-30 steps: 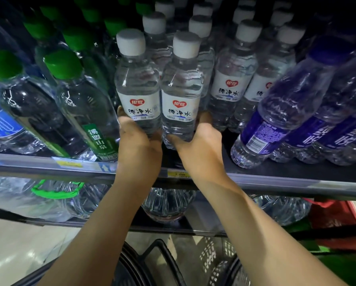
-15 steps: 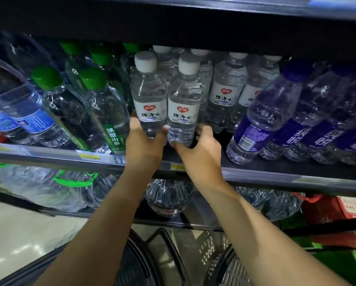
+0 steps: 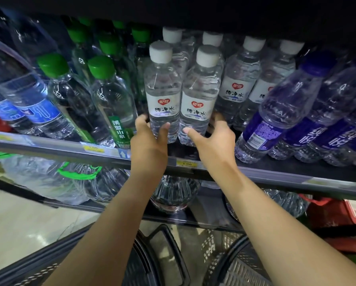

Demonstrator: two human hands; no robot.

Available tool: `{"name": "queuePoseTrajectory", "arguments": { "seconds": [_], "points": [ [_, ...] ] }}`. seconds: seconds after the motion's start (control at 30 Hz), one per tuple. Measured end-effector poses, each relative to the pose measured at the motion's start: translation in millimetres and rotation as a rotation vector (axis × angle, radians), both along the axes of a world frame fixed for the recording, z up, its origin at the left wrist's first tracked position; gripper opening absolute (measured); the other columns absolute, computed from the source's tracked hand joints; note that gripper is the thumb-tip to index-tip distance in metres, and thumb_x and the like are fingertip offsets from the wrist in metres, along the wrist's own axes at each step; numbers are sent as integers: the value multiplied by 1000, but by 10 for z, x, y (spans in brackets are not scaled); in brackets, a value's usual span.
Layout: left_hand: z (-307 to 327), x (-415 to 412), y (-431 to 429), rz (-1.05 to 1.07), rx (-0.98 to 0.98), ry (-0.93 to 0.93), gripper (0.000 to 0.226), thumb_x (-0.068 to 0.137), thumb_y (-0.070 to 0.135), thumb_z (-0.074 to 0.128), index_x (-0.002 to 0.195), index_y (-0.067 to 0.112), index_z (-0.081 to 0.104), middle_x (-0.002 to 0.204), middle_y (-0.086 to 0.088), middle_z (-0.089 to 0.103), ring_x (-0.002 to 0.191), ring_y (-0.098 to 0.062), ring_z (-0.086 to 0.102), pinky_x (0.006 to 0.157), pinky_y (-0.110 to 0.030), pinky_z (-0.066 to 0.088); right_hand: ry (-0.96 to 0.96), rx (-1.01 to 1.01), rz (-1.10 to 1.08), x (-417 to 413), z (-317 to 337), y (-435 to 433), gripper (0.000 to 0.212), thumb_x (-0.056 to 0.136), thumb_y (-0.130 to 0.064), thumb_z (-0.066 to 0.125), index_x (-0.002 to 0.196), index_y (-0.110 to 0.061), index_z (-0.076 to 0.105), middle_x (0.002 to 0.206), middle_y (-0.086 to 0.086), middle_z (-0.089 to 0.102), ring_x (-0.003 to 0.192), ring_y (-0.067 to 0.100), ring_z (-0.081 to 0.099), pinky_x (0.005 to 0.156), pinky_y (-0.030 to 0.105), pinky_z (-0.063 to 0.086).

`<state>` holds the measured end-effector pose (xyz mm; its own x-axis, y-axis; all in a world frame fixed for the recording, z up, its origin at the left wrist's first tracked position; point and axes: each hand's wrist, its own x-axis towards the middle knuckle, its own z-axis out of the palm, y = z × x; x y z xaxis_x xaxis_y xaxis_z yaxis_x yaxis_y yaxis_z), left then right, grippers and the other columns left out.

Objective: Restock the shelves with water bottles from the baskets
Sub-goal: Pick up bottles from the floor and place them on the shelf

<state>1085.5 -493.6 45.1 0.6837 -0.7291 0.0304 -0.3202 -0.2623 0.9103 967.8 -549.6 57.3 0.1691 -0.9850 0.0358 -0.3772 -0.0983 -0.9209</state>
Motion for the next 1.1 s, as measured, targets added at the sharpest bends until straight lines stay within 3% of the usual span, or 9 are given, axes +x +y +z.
{"name": "queuePoseTrajectory", "arguments": {
  "seconds": [0.13, 0.3, 0.4, 0.47, 0.57, 0.63, 0.7, 0.87, 1.1],
  "points": [
    [4, -96, 59, 0, -7, -61, 41, 100, 23, 48, 136, 6, 38, 77, -2, 58, 59, -13, 47, 54, -23, 31, 7, 36, 2, 4, 13, 6, 40, 79, -28, 78, 110, -19, 53, 98, -14, 58, 86, 1, 56, 67, 3, 41],
    [105, -229, 273, 26, 130, -180, 58, 100, 26, 47, 150, 11, 24, 102, -18, 66, 76, -26, 58, 58, -25, 32, -17, 78, 57, 59, 58, 18, 31, 78, -27, 79, 91, -30, 51, 85, -21, 56, 75, -8, 55, 57, -3, 38],
    [166, -259, 523, 6, 142, -223, 56, 99, 31, 47, 150, 19, 27, 116, -15, 65, 89, -27, 62, 69, -34, 44, -15, 85, 87, 98, 78, 22, 33, 80, -24, 78, 80, -34, 47, 80, -24, 51, 67, -17, 47, 53, -6, 35],
    [178, -236, 705, -33, 140, -302, 57, 99, 34, 47, 150, 17, 27, 132, -14, 58, 114, -31, 57, 90, -42, 49, -3, 102, 89, 101, 81, 55, 31, 80, -24, 77, 91, -28, 48, 85, -19, 52, 70, -12, 48, 53, -6, 35],
    [172, -164, 985, -103, 196, -450, 61, 97, 34, 49, 149, 8, 30, 149, -14, 41, 139, -31, 37, 111, -44, 36, 48, 138, 84, 84, 154, 216, 51, 81, -27, 77, 118, -13, 45, 98, -14, 52, 83, -2, 50, 57, -6, 35],
    [187, -97, 1203, -133, 292, -509, 65, 98, 39, 47, 150, 5, 27, 154, -17, 32, 144, -33, 25, 118, -44, 24, 146, 86, 69, 73, 222, 407, 64, 83, -27, 74, 134, -10, 40, 113, -5, 54, 105, 8, 49, 71, -3, 33],
    [191, -23, 1489, -127, 399, -536, 70, 97, 48, 37, 150, 4, 26, 153, -20, 30, 145, -36, 23, 118, -47, 23, 275, 13, 39, 73, 272, 697, 69, 85, -28, 72, 141, -9, 36, 129, 7, 52, 129, 19, 39, 87, 12, 32],
    [93, 105, 2562, -55, 634, -544, 75, 92, 52, 38, 148, 2, 30, 149, -27, 34, 140, -43, 29, 114, -51, 26, 526, -44, 273, 93, 222, 1871, 76, 80, -33, 75, 140, -3, 40, 133, 16, 52, 128, 31, 39, 108, 38, 35],
    [-289, 119, 4415, 69, 975, -401, 85, 90, 61, 47, 152, 9, 23, 154, -25, 25, 143, -44, 22, 114, -55, 21, 1078, -95, 851, 252, -144, 3424, 90, 87, -60, 54, 151, -11, 12, 153, 11, 26, 141, 30, 24, 112, 40, 24]
  ]
}}
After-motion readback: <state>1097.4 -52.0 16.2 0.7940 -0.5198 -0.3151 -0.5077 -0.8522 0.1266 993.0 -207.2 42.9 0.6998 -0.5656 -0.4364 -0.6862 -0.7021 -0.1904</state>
